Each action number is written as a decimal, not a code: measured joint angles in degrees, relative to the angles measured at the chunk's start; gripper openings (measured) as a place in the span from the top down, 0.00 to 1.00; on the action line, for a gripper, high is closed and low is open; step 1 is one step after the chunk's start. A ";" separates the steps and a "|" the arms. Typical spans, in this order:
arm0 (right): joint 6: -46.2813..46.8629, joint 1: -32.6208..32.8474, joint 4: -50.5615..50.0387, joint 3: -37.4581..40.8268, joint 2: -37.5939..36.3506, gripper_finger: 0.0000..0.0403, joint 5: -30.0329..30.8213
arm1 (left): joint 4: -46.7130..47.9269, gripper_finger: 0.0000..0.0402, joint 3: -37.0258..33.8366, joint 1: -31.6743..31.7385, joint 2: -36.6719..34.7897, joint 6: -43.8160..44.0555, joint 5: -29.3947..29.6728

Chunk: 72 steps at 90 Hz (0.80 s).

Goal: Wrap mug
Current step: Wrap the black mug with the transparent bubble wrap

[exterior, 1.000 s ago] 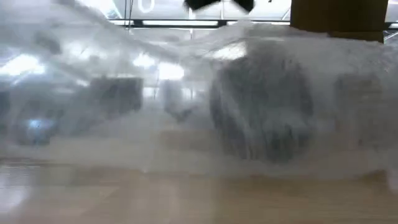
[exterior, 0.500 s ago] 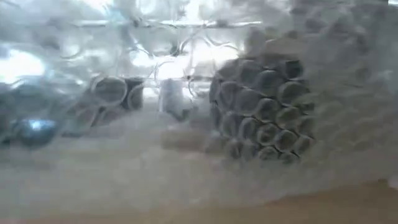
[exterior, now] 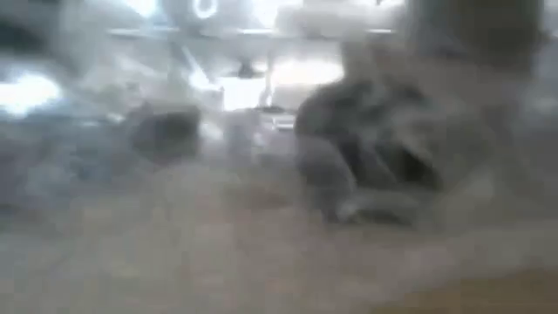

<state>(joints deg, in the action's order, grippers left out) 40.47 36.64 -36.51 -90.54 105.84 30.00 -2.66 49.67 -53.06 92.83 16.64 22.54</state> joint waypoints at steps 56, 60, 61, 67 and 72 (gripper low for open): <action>-2.09 -0.91 -0.81 0.00 0.00 1.00 -1.64 | 7.67 0.62 14.42 -4.29 13.90 -4.00 5.25; -2.67 -0.95 -0.89 0.00 0.00 1.00 -1.64 | 8.52 0.62 15.76 -4.85 14.50 -1.92 6.63; -2.81 -0.96 -0.90 0.00 0.00 1.00 -1.64 | 8.84 0.62 16.11 -4.91 14.70 -1.44 6.74; -3.60 -0.96 -0.90 0.00 0.00 1.00 -1.64 | 11.14 0.62 18.63 -5.34 16.51 2.06 7.99; -4.51 -0.94 -0.90 0.00 0.00 1.00 -1.65 | 12.95 0.62 21.22 -5.53 18.52 5.48 9.32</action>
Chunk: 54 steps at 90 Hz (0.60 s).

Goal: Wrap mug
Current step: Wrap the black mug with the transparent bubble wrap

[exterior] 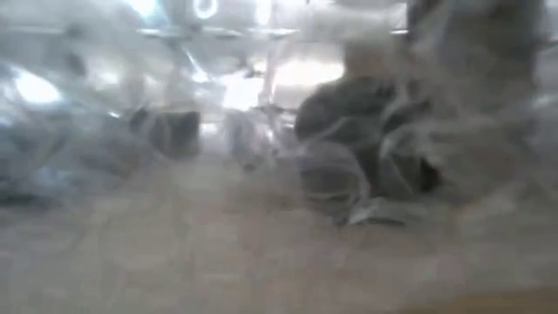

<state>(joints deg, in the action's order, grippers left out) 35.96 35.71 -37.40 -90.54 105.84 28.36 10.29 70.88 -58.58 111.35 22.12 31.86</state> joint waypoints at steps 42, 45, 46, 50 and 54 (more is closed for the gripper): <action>-3.44 6.92 -0.09 0.00 0.00 1.00 0.06 | 38.38 0.62 31.93 2.88 11.96 36.05 -5.51; -3.30 7.50 0.00 0.00 0.00 1.00 0.08 | 37.46 0.62 32.17 2.71 11.93 37.68 -6.70; -3.27 7.68 0.02 0.00 0.00 1.00 0.09 | 37.15 0.62 32.19 2.64 11.91 38.17 -7.00; -3.25 8.53 -0.02 0.00 0.00 1.00 0.23 | 36.08 0.62 32.13 2.23 11.91 40.07 -7.89; -3.23 9.50 -0.02 0.00 0.00 1.00 0.79 | 35.88 0.62 32.01 1.83 12.00 41.84 -8.18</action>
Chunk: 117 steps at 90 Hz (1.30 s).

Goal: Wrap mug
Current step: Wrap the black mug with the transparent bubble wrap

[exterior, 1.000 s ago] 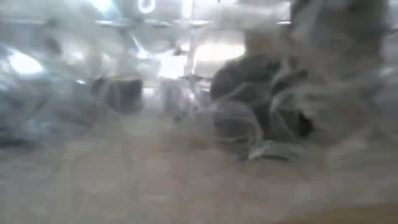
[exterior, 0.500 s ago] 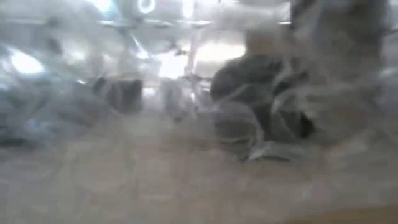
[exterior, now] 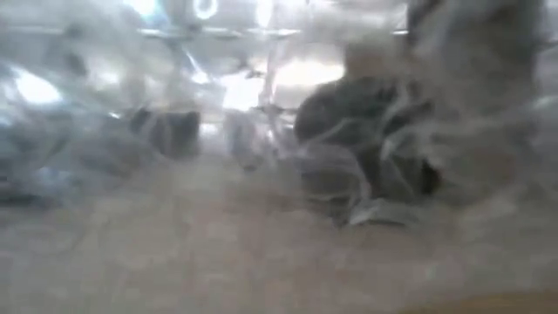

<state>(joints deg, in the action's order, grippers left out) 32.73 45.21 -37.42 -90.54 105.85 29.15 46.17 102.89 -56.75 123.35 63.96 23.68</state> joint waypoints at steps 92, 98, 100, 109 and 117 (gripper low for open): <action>3.21 10.65 1.28 0.00 0.02 1.00 1.16 | 3.46 0.46 -0.06 -0.11 3.82 23.18 -4.91; 3.17 10.67 1.29 0.00 0.02 1.00 1.12 | 5.72 0.40 -0.04 0.59 3.82 23.30 -4.87; 3.17 10.67 1.31 0.00 0.02 1.00 1.05 | 6.57 0.38 -0.04 0.83 3.82 23.40 -4.90; 3.17 10.67 1.31 0.00 0.02 1.00 0.41 | 8.81 0.30 -0.07 2.00 3.82 24.62 -5.93; 3.05 10.88 1.31 0.00 0.02 1.00 0.13 | 8.75 0.26 -0.07 2.90 3.82 24.85 -6.69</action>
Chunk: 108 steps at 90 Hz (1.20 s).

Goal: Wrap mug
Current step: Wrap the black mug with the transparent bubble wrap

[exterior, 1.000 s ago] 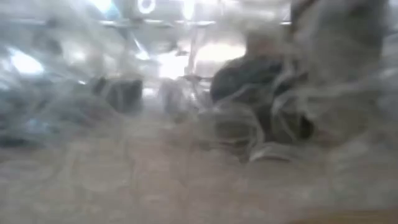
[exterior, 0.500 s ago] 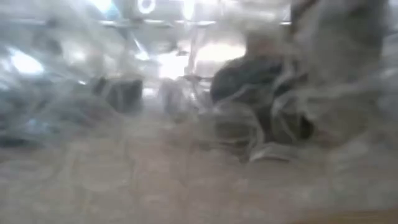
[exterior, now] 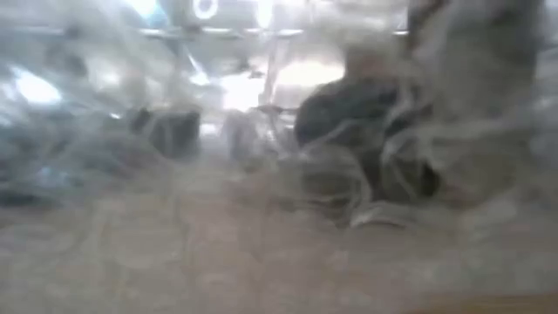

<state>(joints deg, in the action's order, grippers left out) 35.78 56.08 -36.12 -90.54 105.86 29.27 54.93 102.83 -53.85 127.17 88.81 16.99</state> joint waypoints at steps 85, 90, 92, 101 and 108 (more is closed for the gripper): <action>0.57 1.47 2.94 1.73 0.00 1.00 -3.54 | 4.03 0.97 3.13 7.26 4.08 -9.10 -11.87; 0.63 1.57 5.27 3.13 0.00 1.00 -5.34 | 4.67 0.97 5.07 7.85 4.48 -10.75 -11.87; 0.61 1.59 6.90 3.89 0.00 1.00 -6.18 | 4.53 0.98 5.97 8.13 4.62 -11.28 -11.12; 0.60 1.82 13.31 7.58 0.00 1.00 -9.74 | 4.79 0.99 10.18 10.02 4.47 -13.77 -9.45; 0.58 1.99 19.61 10.60 0.00 1.00 -13.09 | 4.67 1.00 13.43 11.30 4.26 -16.34 -9.02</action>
<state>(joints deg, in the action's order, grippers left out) 36.36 58.08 -16.51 -79.94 105.86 16.19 59.60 116.25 -42.55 131.44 72.48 7.97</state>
